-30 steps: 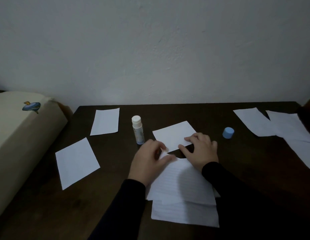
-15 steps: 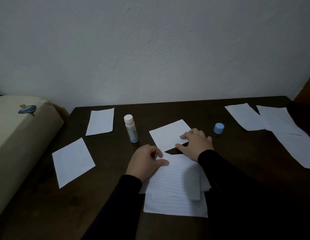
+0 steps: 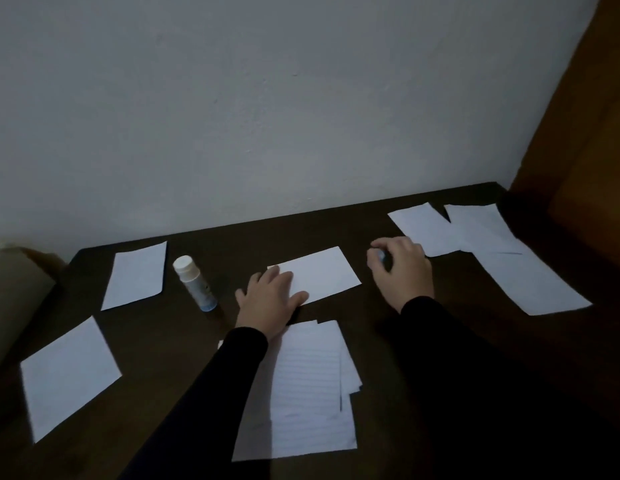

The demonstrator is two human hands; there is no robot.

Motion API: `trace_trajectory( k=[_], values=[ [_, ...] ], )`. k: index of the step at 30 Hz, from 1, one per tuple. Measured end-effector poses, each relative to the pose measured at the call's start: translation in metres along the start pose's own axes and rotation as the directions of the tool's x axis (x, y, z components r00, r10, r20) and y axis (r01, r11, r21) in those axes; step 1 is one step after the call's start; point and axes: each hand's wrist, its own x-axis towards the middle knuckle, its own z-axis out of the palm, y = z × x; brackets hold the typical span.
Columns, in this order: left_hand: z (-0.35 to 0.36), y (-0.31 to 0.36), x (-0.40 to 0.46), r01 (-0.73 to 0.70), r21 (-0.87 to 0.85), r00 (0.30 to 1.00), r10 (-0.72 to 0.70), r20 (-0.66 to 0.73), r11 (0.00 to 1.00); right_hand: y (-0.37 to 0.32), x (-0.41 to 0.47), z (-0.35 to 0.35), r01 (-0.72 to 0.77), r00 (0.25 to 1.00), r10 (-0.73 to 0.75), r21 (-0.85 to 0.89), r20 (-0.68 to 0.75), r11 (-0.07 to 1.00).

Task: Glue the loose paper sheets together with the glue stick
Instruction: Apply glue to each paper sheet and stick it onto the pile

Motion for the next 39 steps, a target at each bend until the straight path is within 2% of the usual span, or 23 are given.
trace_trajectory(
  k=[2, 5, 6, 8, 11, 13, 18, 23, 28, 35, 37, 39],
  values=[
    [0.002, 0.002, 0.006, 0.013, -0.015, 1.000, -0.013, 0.006, 1.000, 0.022, 0.015, -0.008, -0.128, 0.991, 0.125, -0.087, -0.037, 0.988],
    [0.005, 0.002, 0.011, 0.055, -0.060, 0.998, -0.055, -0.010, 0.997, 0.046, 0.033, -0.014, -0.287, 0.940, 0.332, -0.353, 0.075, 0.891],
    [0.007, 0.002, 0.012, 0.056, -0.060, 0.998, -0.058, -0.027, 0.997, 0.052, 0.036, -0.015, -0.284, 0.926, 0.360, -0.419, 0.113, 0.862],
    [0.010, 0.000, 0.012, 0.056, -0.056, 0.997, -0.059, -0.057, 0.997, 0.059, 0.034, -0.015, -0.217, 0.938, 0.317, -0.471, 0.143, 0.855],
    [0.014, -0.002, 0.012, 0.067, -0.068, 0.994, -0.073, -0.085, 0.995, 0.061, 0.024, -0.011, -0.118, 0.982, 0.170, -0.420, 0.088, 0.900],
    [0.014, -0.002, 0.012, 0.073, -0.071, 0.992, -0.080, -0.099, 0.995, 0.062, 0.021, -0.008, -0.097, 0.990, 0.130, -0.382, 0.060, 0.919],
    [0.013, -0.001, 0.010, 0.088, -0.088, 0.990, -0.096, -0.103, 0.992, 0.067, 0.019, -0.007, -0.161, 0.985, 0.171, -0.315, 0.006, 0.935],
    [0.010, 0.001, 0.007, 0.092, -0.096, 0.989, -0.102, -0.106, 0.991, 0.064, 0.022, -0.007, -0.361, 0.921, 0.387, -0.435, -0.031, 0.825],
    [0.007, 0.001, 0.004, 0.076, -0.116, 0.991, -0.087, -0.099, 0.990, 0.064, 0.023, -0.007, -0.333, 0.927, 0.374, -0.465, -0.004, 0.820],
    [0.004, 0.003, 0.003, 0.077, -0.142, 0.990, -0.092, -0.105, 0.987, 0.067, 0.019, -0.008, -0.237, 0.971, 0.228, -0.337, -0.065, 0.911],
    [0.004, 0.002, 0.003, 0.082, -0.149, 0.990, -0.098, -0.100, 0.985, 0.069, 0.021, -0.008, -0.252, 0.967, 0.235, -0.256, -0.096, 0.933],
    [0.004, 0.001, 0.003, 0.072, -0.158, 0.992, -0.087, -0.092, 0.985, 0.067, 0.022, -0.010, -0.261, 0.959, 0.246, -0.104, -0.141, 0.960]
  ],
)
